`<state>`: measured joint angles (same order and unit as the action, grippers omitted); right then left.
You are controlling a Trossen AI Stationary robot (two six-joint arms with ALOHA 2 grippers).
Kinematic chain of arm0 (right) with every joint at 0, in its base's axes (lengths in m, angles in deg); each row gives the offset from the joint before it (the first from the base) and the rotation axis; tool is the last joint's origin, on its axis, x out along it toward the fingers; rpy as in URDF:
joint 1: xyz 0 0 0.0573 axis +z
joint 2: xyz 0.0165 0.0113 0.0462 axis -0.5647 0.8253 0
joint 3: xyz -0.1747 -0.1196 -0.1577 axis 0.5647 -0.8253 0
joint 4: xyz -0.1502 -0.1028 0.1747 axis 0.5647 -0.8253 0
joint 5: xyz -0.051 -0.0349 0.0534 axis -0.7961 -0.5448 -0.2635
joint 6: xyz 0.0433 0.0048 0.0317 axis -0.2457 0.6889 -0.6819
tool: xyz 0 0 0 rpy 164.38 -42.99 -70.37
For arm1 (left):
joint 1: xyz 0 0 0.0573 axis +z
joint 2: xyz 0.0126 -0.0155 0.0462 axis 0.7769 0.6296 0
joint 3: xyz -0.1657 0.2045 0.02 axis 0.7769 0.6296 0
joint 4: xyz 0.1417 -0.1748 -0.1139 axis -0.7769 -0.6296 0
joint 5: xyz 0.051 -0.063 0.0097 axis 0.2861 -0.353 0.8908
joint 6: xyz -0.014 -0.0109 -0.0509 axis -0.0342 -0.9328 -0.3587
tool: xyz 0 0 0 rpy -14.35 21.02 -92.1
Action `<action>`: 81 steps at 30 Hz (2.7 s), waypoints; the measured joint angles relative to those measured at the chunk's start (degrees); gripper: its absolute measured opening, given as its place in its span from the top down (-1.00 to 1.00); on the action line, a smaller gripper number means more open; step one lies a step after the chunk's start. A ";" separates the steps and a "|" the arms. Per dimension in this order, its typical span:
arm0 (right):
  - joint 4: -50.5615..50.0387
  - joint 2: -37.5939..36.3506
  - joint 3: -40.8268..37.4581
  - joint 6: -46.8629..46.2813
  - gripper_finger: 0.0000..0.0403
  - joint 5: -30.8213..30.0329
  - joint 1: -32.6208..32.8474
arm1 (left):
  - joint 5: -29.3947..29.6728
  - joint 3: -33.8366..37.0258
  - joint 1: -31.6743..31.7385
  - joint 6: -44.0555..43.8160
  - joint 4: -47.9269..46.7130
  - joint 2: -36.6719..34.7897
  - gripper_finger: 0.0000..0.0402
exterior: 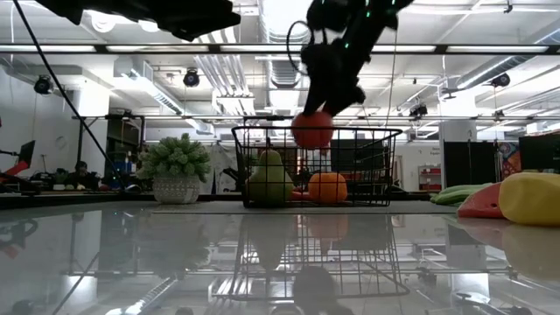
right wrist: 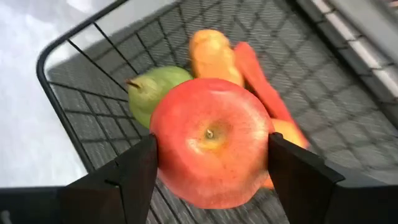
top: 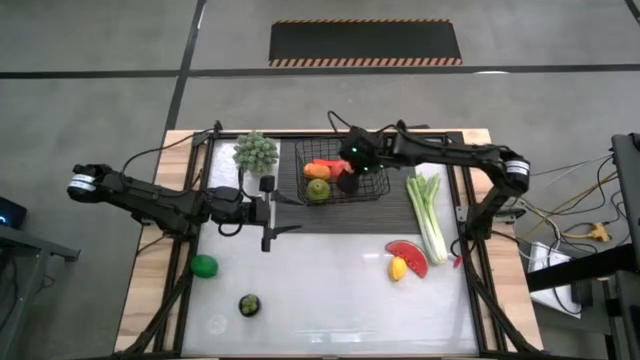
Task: Build produce basket
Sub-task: Put the red apple into the black wire basket, then put the green celery into the black wire basket
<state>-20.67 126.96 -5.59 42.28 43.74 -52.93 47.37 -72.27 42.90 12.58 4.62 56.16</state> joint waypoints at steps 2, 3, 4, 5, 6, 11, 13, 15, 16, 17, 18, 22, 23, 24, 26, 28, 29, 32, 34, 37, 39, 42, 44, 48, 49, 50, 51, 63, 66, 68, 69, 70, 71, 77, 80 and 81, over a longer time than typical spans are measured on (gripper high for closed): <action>2.75 1.62 -0.94 0.00 -0.27 3.41 -1.32 | 0.00 0.00 0.00 0.02 -0.34 0.04 -0.20; 3.55 2.58 -1.11 -0.03 -0.27 4.85 -1.90 | 0.00 0.00 0.00 0.02 -0.71 0.03 -0.20; 3.86 3.68 -1.14 -0.04 -0.27 5.79 -2.28 | 0.00 0.02 0.00 0.03 -0.92 0.04 -0.20; 3.83 4.72 -1.15 -0.04 -0.27 6.03 -2.54 | 0.00 0.02 0.00 0.04 -0.92 0.03 -0.20; 3.67 5.65 -1.09 -0.12 -0.27 6.01 -2.72 | 0.00 0.02 0.00 0.04 -0.88 0.02 -0.20; 4.43 8.49 -0.11 -1.03 -0.27 6.27 -3.50 | 0.00 0.02 0.00 0.06 -0.84 0.02 -0.20; 4.31 9.31 0.06 -1.01 -0.27 6.25 -3.61 | 0.00 0.02 0.00 0.13 -0.84 0.03 -0.20; 4.20 9.93 0.06 -1.03 -0.27 5.95 -3.62 | 0.02 0.02 0.00 0.20 -0.84 0.02 -0.20; 4.24 10.02 0.06 -1.04 -0.27 5.98 -3.69 | 0.03 0.02 0.00 0.20 -0.82 0.02 -0.20; 4.25 10.13 0.06 -1.01 -0.27 5.87 -3.83 | 0.04 0.02 0.00 0.20 -0.84 0.02 -0.20; 4.30 10.33 0.06 -0.96 -0.27 5.88 -3.86 | 0.04 0.04 0.00 0.20 -0.84 0.02 -0.20; 4.29 11.25 0.03 -0.73 -0.32 5.76 -4.22 | 0.09 0.02 0.00 0.20 -0.84 0.02 -0.20; 4.29 11.54 0.03 -0.59 -0.34 5.58 -4.22 | 0.10 0.02 0.00 0.20 -0.84 0.02 -0.20; 4.29 11.71 0.03 -0.53 -0.36 5.62 -4.22 | 0.11 0.02 0.00 0.20 -0.83 0.02 -0.20; 4.29 12.20 0.03 -0.37 -0.41 5.64 -4.24 | 0.15 0.02 0.00 0.20 -0.83 0.02 -0.20; 4.28 12.52 0.03 -0.37 -0.45 5.77 -4.26 | 0.20 0.02 0.00 0.20 -0.82 0.04 -0.20; 4.28 12.54 0.03 -0.37 -0.46 5.81 -4.27 | 0.20 0.02 0.00 0.20 -0.84 0.04 -0.20; 4.31 12.52 0.19 -0.33 -0.47 5.77 -4.26 | 0.22 0.02 0.00 0.20 -0.82 0.07 -0.20; 4.20 12.52 0.53 0.31 -0.48 5.77 -4.26 | 0.21 0.02 0.00 0.19 -0.82 0.05 -0.20; 3.69 12.38 1.52 0.52 -0.48 5.76 -4.26 | 0.22 0.02 0.00 0.17 -0.84 0.07 -0.20; 2.85 12.10 2.48 0.50 -0.48 5.77 -4.26 | 0.22 0.02 0.00 0.15 -0.88 0.09 -0.20; 0.67 11.18 4.66 0.50 -0.48 5.70 -4.26 | 0.22 0.02 0.00 0.15 -1.26 0.09 -0.20; -1.12 10.03 5.97 0.49 -0.48 5.65 -4.26 | 0.22 0.02 0.00 0.13 -1.25 0.09 -0.20; -2.74 6.45 6.79 -0.37 -0.48 5.61 -3.69 | 0.22 0.02 0.00 -0.06 -1.31 0.09 -0.20; -2.90 5.29 6.79 -0.82 -0.48 5.62 -3.39 | 0.20 0.02 0.00 -0.14 -1.30 0.09 -0.20; -3.04 4.16 6.79 -1.09 -0.48 5.64 -3.00 | 0.21 0.02 0.00 -0.20 -1.34 0.09 -0.20; -3.43 2.85 6.79 -1.47 -0.48 5.64 -2.65 | 0.22 0.02 0.00 -0.22 -1.34 0.09 -0.20; -9.41 -7.90 4.63 -5.29 -0.47 5.50 5.65 | 0.21 0.74 0.00 -0.22 -1.40 0.11 -0.20; -14.68 -9.89 3.39 -8.98 -0.44 2.33 7.09 | 0.20 0.74 0.00 -0.22 -1.32 0.10 -0.20; -19.13 -11.14 2.29 -11.97 -0.42 -1.13 8.02 | 0.20 0.74 0.00 -0.22 -1.27 0.11 -0.20; -21.37 -11.68 1.50 -13.44 -0.40 -2.94 8.51 | 0.20 0.74 0.00 -0.22 -1.27 0.11 -0.20; -23.18 -12.22 0.56 -15.12 -0.39 -4.58 8.89 | 0.20 0.74 0.00 -0.24 -1.25 0.11 -0.20; -24.67 -12.76 -0.53 -17.18 -0.39 -5.87 9.22 | 0.20 0.74 0.00 -0.24 -1.25 0.11 -0.20; -30.59 -15.28 -8.65 -27.57 -0.45 -7.74 9.57 | 0.20 0.76 0.00 -0.26 -1.25 0.11 -0.20; -33.47 -16.16 -12.55 -31.69 -0.52 -7.71 9.57 | 0.20 0.79 0.00 -0.26 -1.23 0.11 -0.20; -34.00 -16.36 -13.77 -32.57 -0.53 -7.72 9.59 | 0.20 0.79 0.00 -0.26 -1.23 0.10 -0.20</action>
<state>-54.67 110.61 -19.36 9.71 36.02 -43.33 47.56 -71.48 42.90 12.32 3.39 56.26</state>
